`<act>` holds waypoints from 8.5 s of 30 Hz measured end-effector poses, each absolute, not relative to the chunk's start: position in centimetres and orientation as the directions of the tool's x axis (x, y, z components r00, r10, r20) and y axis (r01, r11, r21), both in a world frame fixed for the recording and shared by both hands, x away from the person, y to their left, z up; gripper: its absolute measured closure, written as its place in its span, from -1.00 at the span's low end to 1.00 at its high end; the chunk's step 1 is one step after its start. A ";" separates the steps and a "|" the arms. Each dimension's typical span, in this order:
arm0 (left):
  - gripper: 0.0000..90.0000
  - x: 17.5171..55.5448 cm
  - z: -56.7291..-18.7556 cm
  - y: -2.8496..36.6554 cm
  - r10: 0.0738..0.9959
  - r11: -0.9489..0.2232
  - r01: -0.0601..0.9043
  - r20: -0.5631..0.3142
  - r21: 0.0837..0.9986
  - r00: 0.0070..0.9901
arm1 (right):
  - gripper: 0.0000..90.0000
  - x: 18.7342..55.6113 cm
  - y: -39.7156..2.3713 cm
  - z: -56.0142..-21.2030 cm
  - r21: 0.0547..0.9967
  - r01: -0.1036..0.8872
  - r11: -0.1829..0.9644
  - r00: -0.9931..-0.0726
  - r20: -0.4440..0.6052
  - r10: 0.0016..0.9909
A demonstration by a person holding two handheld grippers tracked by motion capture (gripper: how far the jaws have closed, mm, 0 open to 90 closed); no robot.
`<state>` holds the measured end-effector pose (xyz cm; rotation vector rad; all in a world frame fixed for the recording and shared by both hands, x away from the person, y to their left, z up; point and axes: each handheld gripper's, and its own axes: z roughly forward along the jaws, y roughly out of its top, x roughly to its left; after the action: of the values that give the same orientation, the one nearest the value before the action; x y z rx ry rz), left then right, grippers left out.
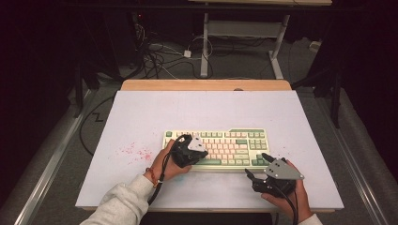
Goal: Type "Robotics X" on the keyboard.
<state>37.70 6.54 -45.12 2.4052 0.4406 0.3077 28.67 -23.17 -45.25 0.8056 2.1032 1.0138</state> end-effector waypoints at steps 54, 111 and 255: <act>-0.50 33.5 -43.2 16.7 0.590 -0.592 0.170 0.280 0.788 0.757 | -0.40 29.0 -23.2 -45.0 0.829 0.235 0.507 -0.596 -0.289 0.749; -0.56 30.2 -46.5 21.3 0.671 -0.590 0.328 0.222 0.738 0.707 | 1.00 39.8 -14.0 -45.5 0.718 0.324 0.616 -0.761 -0.189 0.621; 0.94 41.4 -44.3 6.2 0.460 -0.781 0.317 0.151 0.538 0.875 | -0.41 29.8 -22.1 -46.2 0.811 0.230 0.537 -0.653 -0.281 0.703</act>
<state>41.45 6.15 -44.32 2.5315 0.5645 0.3757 29.81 -22.10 -46.17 0.7513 2.1769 1.0284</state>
